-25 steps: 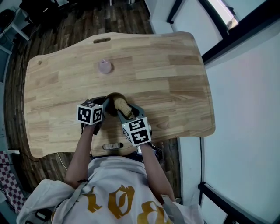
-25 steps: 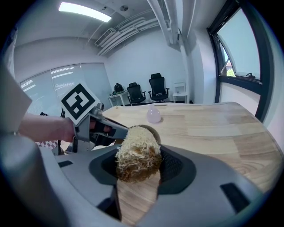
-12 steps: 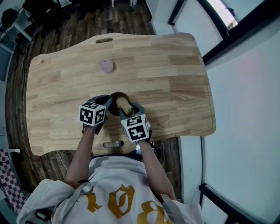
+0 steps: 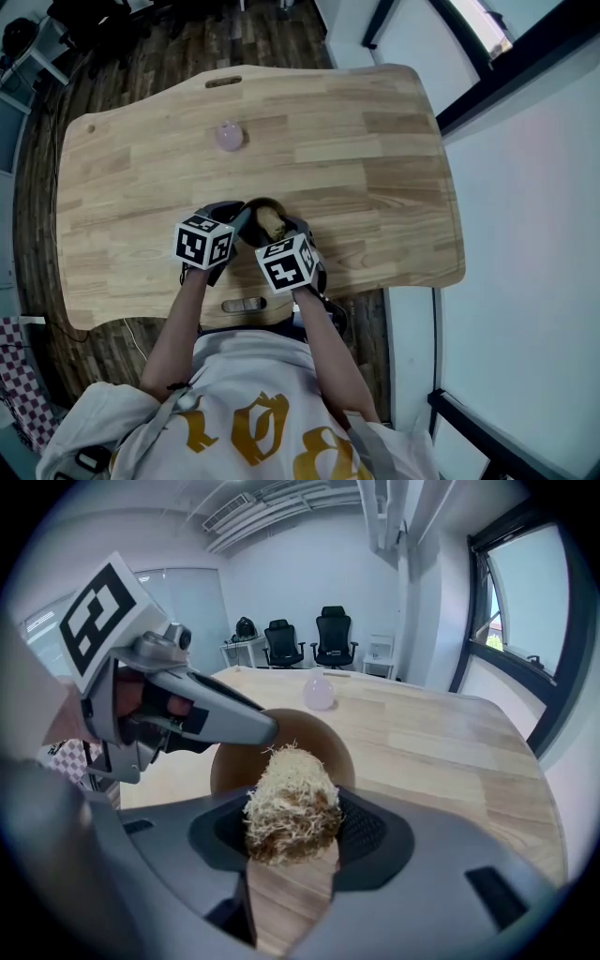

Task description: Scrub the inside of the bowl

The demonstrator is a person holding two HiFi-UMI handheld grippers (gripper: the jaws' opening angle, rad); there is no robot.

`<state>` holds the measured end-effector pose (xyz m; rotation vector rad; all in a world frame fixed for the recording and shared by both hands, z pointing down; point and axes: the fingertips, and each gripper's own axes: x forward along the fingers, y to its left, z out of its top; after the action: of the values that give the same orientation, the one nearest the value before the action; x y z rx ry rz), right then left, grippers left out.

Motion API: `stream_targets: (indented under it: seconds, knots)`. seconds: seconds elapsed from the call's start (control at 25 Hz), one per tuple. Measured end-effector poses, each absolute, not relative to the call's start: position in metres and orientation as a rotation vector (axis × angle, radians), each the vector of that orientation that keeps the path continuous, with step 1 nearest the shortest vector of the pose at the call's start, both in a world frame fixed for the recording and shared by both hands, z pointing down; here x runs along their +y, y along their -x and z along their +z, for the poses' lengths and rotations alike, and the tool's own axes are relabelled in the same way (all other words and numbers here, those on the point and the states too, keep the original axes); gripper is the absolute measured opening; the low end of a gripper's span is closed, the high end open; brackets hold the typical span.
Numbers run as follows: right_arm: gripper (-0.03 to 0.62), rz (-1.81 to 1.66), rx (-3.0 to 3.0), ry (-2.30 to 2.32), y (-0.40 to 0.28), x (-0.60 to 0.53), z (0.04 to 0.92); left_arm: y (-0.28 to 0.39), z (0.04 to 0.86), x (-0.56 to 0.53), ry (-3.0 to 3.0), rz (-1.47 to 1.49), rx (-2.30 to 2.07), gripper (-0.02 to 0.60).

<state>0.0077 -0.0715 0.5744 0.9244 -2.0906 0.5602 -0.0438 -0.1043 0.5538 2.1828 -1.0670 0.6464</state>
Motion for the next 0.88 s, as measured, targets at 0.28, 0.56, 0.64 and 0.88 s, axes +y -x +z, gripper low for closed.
stream_targets:
  seconds: [0.28, 0.56, 0.64, 0.88]
  knots:
    - [0.196, 0.555, -2.047, -0.899, -0.010, -0.069, 0.581, 0.032, 0.557, -0.100, -2.187, 0.667, -1.033, 0.046]
    - [0.196, 0.531, -2.021, -0.878, -0.016, -0.070, 0.585, 0.023, 0.557, -0.096, -2.157, 0.605, -0.956, 0.055]
    - [0.196, 0.514, -2.029, -0.851, -0.015, -0.069, 0.586, 0.022, 0.557, -0.096, -2.146, 0.581, -0.951, 0.060]
    - [0.196, 0.485, -2.050, -0.830, -0.014, -0.072, 0.584, 0.018, 0.560, -0.096, -2.121, 0.558, -0.943, 0.060]
